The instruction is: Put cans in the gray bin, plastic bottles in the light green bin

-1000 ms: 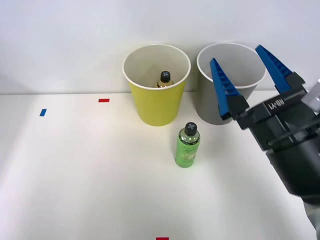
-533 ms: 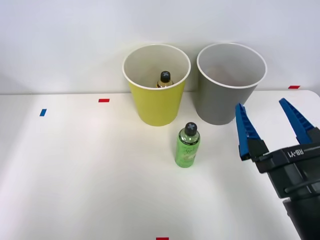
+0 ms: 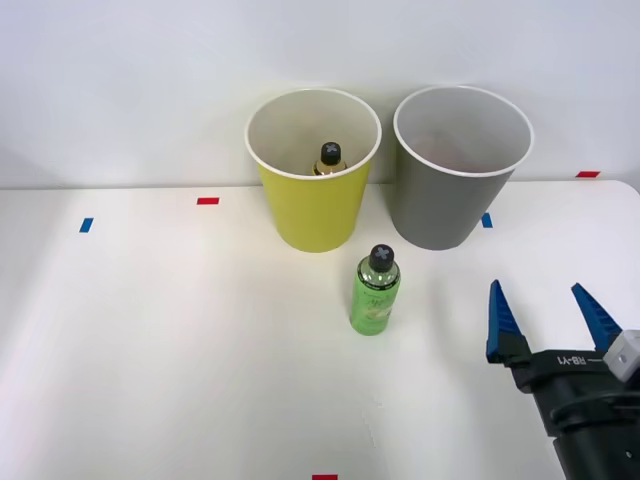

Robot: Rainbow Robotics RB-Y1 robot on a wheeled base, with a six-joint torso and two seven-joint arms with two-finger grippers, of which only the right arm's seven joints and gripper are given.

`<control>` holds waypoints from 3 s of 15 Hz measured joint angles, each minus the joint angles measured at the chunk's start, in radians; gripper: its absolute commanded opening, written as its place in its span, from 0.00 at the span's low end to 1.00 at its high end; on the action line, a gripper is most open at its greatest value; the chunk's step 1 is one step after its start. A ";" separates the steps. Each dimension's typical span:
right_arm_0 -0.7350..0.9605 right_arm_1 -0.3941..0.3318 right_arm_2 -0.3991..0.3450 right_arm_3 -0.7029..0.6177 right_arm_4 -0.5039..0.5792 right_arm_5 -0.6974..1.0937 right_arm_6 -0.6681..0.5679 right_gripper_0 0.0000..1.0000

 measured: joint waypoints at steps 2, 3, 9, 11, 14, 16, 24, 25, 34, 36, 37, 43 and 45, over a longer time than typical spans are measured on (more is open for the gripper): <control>0.025 0.046 -0.027 0.014 0.049 0.009 0.001 1.00; 0.043 0.068 -0.050 0.016 0.085 0.033 0.001 1.00; 0.108 0.242 -0.219 0.016 0.366 0.227 -0.060 1.00; 0.108 0.295 -0.248 0.016 0.507 0.261 -0.198 1.00; 0.108 0.301 -0.248 0.016 0.612 0.280 -0.406 1.00; 0.113 0.288 -0.222 0.016 0.643 0.280 -0.505 1.00; 0.147 0.327 -0.156 0.068 0.925 0.219 -0.624 1.00; 0.136 0.324 -0.153 0.099 0.966 0.185 -0.684 1.00; 0.170 0.210 -0.048 0.187 1.178 -0.112 -1.021 1.00; 0.183 0.192 -0.025 0.187 1.190 -0.154 -1.010 1.00; 0.194 0.188 -0.018 0.187 1.197 -0.173 -1.005 1.00; 0.254 0.183 0.015 0.187 1.213 -0.257 -0.962 1.00; 0.269 0.182 0.025 0.187 1.196 -0.272 -0.890 1.00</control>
